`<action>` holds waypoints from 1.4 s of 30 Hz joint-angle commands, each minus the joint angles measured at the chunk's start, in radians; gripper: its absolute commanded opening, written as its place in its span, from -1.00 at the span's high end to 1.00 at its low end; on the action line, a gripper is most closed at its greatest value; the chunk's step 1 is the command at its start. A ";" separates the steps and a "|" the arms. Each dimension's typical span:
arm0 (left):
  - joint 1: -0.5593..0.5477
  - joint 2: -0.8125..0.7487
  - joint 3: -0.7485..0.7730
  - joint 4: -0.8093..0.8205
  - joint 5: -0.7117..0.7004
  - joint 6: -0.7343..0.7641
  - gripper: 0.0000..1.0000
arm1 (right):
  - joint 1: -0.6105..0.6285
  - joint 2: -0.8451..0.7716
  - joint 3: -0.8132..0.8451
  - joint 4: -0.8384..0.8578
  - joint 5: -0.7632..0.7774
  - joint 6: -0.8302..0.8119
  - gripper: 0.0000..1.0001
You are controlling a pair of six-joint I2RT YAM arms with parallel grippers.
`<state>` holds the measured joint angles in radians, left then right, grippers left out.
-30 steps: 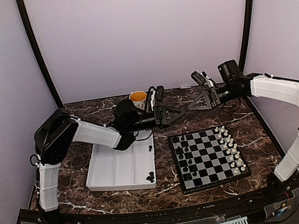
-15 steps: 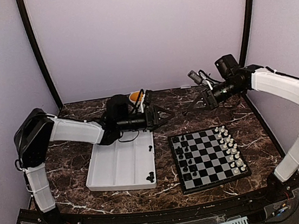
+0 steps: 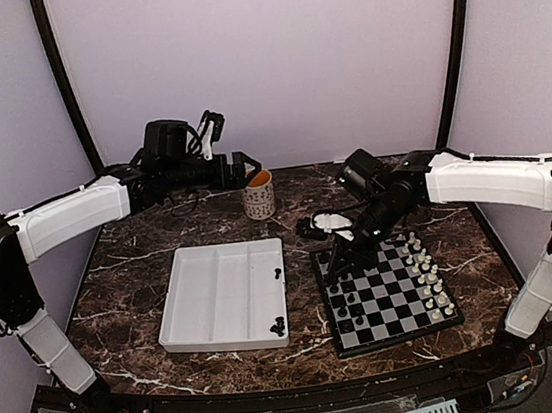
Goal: Set up the chess pieces on the board
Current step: Place the queen at d8.
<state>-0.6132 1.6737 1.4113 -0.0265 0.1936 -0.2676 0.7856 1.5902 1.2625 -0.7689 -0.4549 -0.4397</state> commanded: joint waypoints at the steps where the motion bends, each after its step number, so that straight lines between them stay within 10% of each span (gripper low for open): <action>1: 0.047 -0.002 -0.033 -0.090 0.047 0.060 -0.97 | 0.047 0.052 0.031 -0.047 0.153 -0.055 0.92; 42: 0.070 0.003 -0.065 -0.070 0.181 0.020 -0.98 | 0.118 0.226 0.067 -0.091 0.298 -0.066 0.89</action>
<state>-0.5514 1.6875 1.3575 -0.1097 0.3550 -0.2405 0.8906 1.8057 1.3037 -0.8459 -0.1734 -0.5003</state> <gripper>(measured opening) 0.988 0.112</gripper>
